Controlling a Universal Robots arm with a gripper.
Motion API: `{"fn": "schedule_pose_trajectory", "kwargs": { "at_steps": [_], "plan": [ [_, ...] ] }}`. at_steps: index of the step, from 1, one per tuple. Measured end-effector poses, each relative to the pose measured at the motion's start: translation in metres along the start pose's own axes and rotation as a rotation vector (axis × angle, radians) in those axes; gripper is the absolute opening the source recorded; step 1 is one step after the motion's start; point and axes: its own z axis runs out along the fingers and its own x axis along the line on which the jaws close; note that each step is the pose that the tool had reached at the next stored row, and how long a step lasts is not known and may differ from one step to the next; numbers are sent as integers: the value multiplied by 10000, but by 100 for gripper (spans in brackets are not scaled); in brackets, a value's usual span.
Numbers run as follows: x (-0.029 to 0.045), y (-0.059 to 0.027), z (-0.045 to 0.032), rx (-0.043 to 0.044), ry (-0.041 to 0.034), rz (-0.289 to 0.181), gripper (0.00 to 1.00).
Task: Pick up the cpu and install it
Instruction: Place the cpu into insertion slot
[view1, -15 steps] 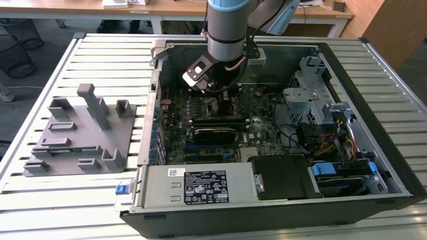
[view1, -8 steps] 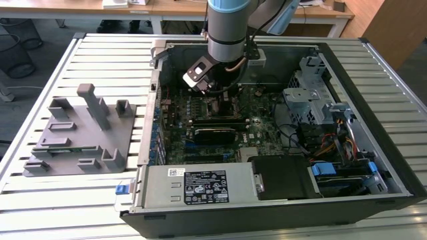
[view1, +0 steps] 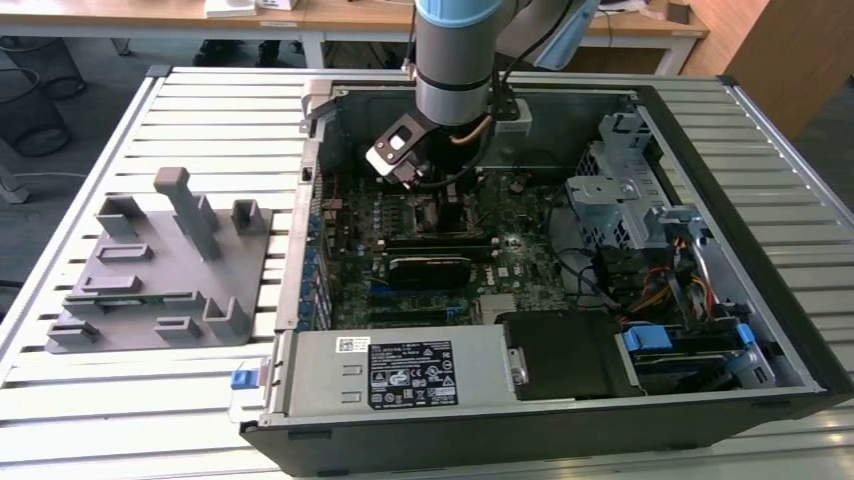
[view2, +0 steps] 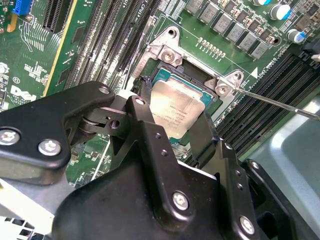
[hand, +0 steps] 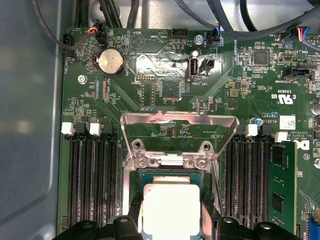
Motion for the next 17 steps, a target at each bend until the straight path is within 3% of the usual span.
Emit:
{"fn": "schedule_pose_trajectory", "kwargs": {
  "at_steps": [7,8,13,17],
  "plan": [
    [2,1,3,-5,7,1,55],
    [1,0,2,-4,4,1,61],
    [0,0,0,-1,-1,0,61],
    [0,1,-39,-1,0,1,61]
  ]
}}
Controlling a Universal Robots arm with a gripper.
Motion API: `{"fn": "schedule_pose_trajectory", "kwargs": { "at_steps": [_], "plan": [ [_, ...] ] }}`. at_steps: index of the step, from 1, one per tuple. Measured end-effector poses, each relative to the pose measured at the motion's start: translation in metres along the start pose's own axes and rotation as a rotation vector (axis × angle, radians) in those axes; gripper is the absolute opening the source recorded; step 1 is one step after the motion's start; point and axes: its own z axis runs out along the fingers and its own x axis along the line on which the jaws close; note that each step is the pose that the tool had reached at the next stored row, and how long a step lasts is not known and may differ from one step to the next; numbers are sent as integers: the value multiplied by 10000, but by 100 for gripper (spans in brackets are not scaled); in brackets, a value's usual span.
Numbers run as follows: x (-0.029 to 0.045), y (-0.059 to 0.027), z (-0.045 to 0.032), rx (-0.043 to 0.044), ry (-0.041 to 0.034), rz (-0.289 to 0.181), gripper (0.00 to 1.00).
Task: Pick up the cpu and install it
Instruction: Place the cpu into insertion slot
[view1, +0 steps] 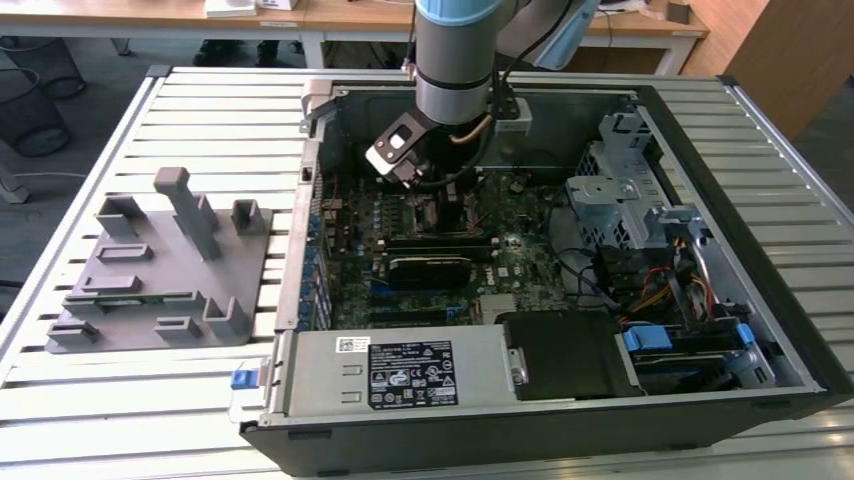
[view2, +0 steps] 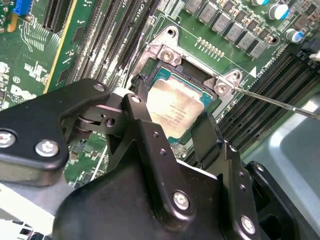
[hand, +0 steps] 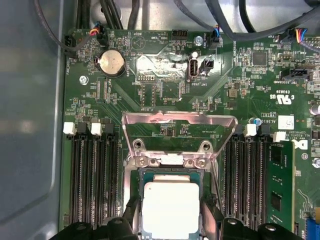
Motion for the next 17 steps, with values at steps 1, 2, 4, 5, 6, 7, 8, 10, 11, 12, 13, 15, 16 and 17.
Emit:
{"fn": "schedule_pose_trajectory", "kwargs": {
  "at_steps": [1,2,4,5,6,7,8,10,11,12,13,15,16,17],
  "plan": [
    [0,1,-35,0,0,0,61],
    [0,1,-51,0,0,0,61],
    [0,2,-81,0,1,0,60],
    [0,2,-94,0,0,0,60],
    [0,2,-105,1,-1,0,54],
    [0,2,-114,1,-1,0,47],
    [0,3,-122,1,-1,0,42],
    [1,3,-135,1,-1,0,36],
    [1,3,-142,1,-1,-1,30],
    [1,4,-150,0,-1,0,30],
    [1,4,-158,1,-2,0,24],
    [1,4,-172,0,-2,0,18],
    [1,4,-177,1,-4,-1,13],
    [1,4,-183,1,-4,0,11]
  ]
}}
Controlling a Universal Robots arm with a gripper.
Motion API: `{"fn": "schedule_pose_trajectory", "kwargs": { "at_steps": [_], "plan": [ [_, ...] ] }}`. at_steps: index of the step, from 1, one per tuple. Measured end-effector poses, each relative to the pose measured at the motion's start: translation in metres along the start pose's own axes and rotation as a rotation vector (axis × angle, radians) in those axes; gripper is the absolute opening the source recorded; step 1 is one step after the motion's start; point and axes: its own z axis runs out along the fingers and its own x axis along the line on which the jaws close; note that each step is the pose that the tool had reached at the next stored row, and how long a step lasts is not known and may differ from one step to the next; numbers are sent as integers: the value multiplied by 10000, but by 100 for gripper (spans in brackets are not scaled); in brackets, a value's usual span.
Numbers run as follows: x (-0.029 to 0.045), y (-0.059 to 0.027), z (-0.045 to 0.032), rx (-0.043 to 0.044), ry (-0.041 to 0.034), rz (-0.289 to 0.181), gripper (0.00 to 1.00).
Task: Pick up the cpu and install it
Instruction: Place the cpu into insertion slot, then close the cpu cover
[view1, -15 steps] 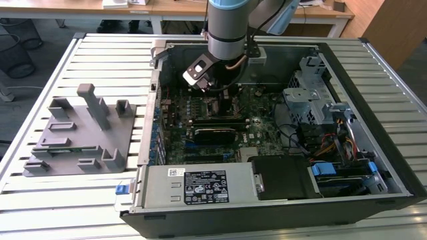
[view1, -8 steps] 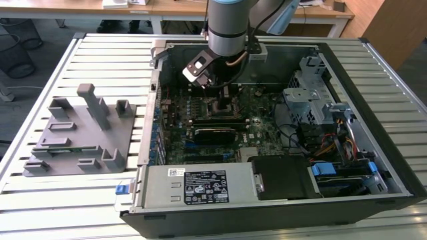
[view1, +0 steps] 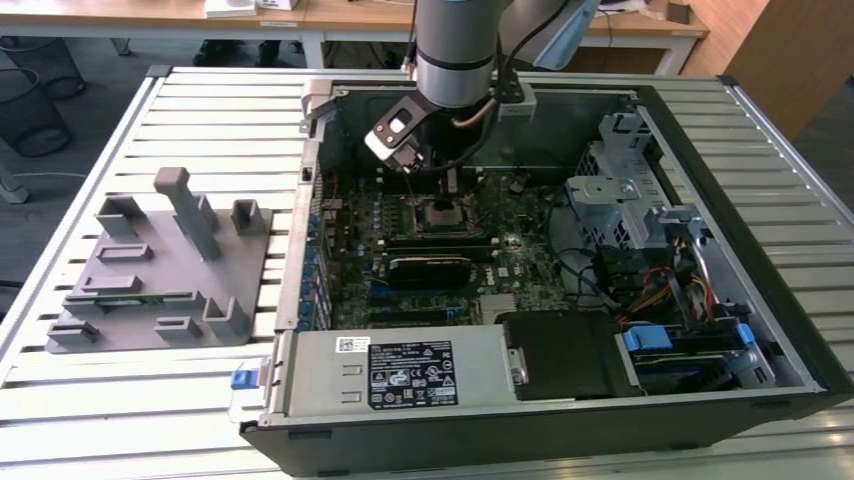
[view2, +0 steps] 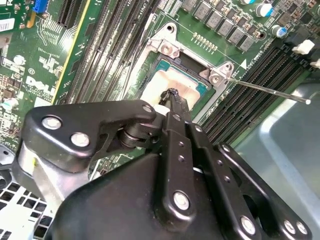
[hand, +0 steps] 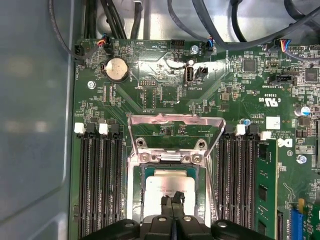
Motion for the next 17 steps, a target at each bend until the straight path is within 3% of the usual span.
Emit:
{"fn": "schedule_pose_trajectory", "kwargs": {
  "at_steps": [17],
  "plan": [
    [0,2,-76,0,-3,0,11]
  ]
}}
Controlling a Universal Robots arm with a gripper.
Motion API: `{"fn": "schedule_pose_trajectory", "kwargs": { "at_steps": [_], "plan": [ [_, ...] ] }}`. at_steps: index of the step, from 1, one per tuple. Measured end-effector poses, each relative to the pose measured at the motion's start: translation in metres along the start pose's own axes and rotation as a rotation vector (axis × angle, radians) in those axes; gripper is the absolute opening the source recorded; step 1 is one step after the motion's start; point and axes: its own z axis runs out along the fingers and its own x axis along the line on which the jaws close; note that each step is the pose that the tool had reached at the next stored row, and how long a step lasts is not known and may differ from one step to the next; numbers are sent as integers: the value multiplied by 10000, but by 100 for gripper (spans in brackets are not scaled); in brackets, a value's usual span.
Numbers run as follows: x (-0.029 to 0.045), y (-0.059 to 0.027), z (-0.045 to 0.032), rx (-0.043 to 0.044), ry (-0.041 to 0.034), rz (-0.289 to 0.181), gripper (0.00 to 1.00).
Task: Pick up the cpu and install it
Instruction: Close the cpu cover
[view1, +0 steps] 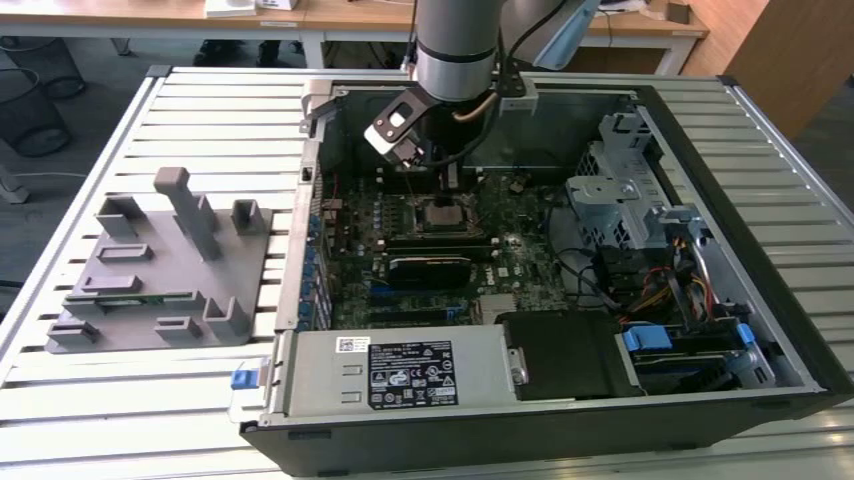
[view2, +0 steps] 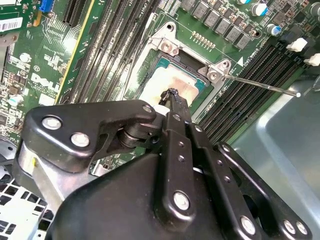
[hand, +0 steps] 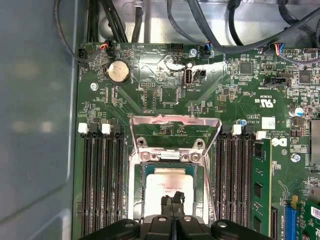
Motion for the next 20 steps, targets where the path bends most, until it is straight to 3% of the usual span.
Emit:
{"fn": "schedule_pose_trajectory", "kwargs": {
  "at_steps": [16,20],
  "plan": [
    [0,1,-80,0,17,0,11],
    [1,-2,-134,-4,17,0,11]
  ]
}}
